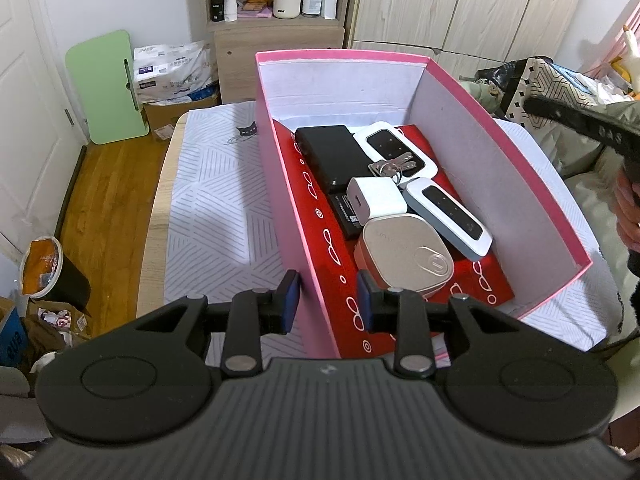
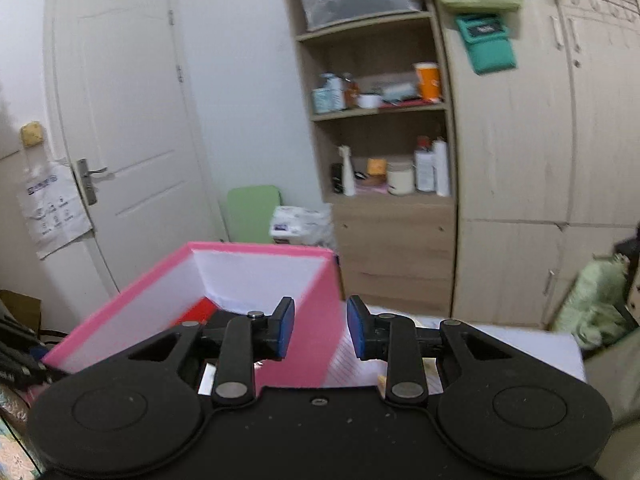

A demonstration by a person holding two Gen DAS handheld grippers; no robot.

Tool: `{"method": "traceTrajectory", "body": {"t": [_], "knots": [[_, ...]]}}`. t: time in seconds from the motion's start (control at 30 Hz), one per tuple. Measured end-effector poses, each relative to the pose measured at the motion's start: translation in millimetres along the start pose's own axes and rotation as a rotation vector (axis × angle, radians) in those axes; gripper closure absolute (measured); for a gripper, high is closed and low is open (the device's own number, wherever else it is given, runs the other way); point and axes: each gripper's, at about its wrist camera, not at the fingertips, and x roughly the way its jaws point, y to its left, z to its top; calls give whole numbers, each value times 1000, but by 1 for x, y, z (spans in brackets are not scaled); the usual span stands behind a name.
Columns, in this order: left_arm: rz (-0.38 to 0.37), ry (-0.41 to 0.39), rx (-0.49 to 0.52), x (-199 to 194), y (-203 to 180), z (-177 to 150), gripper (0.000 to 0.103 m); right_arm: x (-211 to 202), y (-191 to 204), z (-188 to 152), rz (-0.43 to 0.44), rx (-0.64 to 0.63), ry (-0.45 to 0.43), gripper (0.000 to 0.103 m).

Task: Organize rigid objects
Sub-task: 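Reach the right gripper to the purple star hair clip and grasp it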

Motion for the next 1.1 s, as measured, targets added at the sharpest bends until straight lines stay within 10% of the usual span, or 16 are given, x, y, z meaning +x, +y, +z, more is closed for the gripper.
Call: {"method": "traceTrajectory", "body": {"t": [0.4, 0.63, 1.1], "knots": [[1, 4, -1, 1, 0, -1, 74, -3, -40, -50, -46, 19, 118, 62], [4, 23, 6, 2, -1, 2, 74, 32, -26, -77, -73, -207, 233, 59], [14, 24, 7, 2, -4, 2, 74, 67, -24, -73, -49, -218, 195, 47]]}}
